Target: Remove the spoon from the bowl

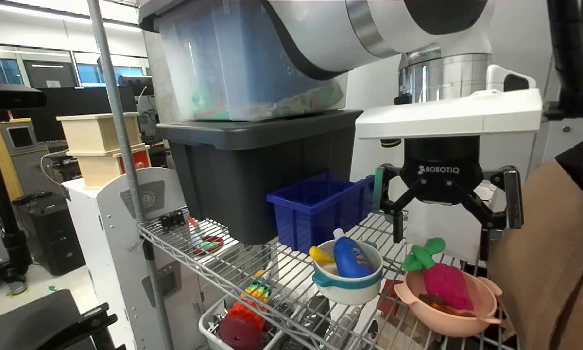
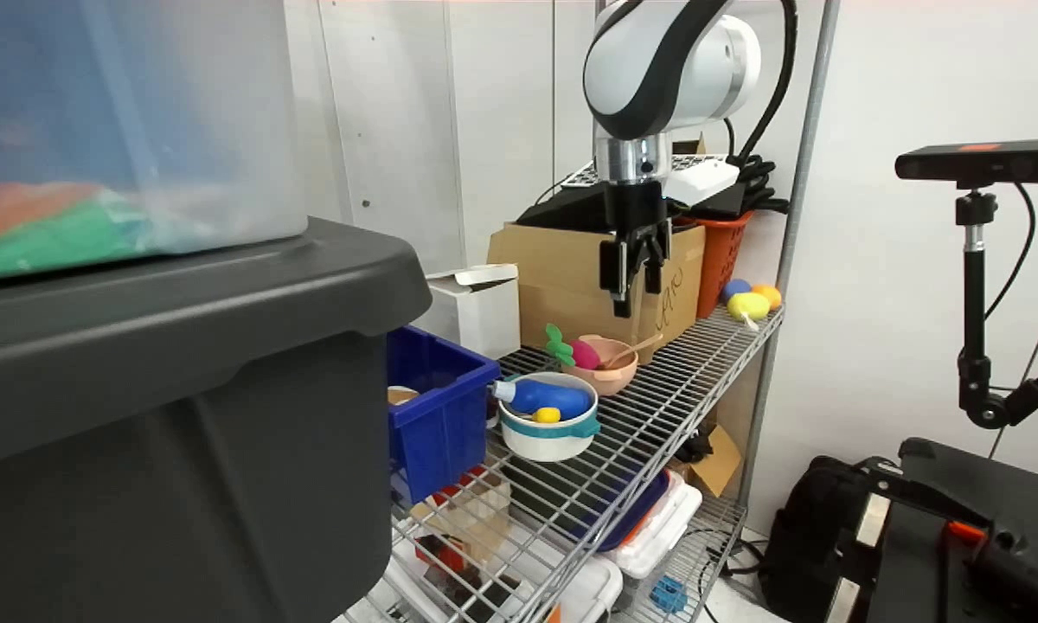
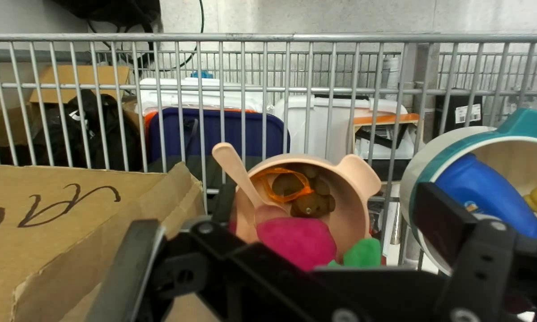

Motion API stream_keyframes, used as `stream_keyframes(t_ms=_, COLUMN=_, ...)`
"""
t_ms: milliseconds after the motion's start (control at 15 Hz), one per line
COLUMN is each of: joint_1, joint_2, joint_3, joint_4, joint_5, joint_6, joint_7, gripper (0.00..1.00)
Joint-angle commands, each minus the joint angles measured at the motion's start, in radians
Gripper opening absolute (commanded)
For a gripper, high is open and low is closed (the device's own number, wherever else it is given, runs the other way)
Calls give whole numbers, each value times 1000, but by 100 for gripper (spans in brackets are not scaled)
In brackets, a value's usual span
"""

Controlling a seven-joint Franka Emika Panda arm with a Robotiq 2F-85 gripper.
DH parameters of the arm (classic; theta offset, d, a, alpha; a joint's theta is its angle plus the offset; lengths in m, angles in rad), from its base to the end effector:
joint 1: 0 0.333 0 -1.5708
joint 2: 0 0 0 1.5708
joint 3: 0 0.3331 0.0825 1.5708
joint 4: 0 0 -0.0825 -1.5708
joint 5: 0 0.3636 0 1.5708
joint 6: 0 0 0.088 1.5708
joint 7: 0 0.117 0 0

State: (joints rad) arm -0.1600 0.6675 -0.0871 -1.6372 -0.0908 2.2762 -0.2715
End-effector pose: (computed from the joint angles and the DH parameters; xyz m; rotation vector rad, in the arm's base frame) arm 0.6617 -0.1618 0.2435 3.0250 0.1547 -0.0873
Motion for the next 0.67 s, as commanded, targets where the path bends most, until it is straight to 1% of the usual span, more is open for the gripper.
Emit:
stream_keyframes(t_ms=0, joint_1=-21, joint_2=52, joint_3=7, joint_4=78, joint_5=-2, joint_6=-24, joint_7=-7, gripper=100)
stream_keyframes(t_ms=267, joint_1=-37, joint_2=90, joint_3=8, joint_4=130, joint_5=0, joint_6=-28, joint_7=-17, gripper=100)
stream_keyframes(t_ms=600, joint_1=-44, joint_2=114, joint_3=12, joint_4=150, joint_5=-5, joint_6=-23, joint_7=-28, gripper=100)
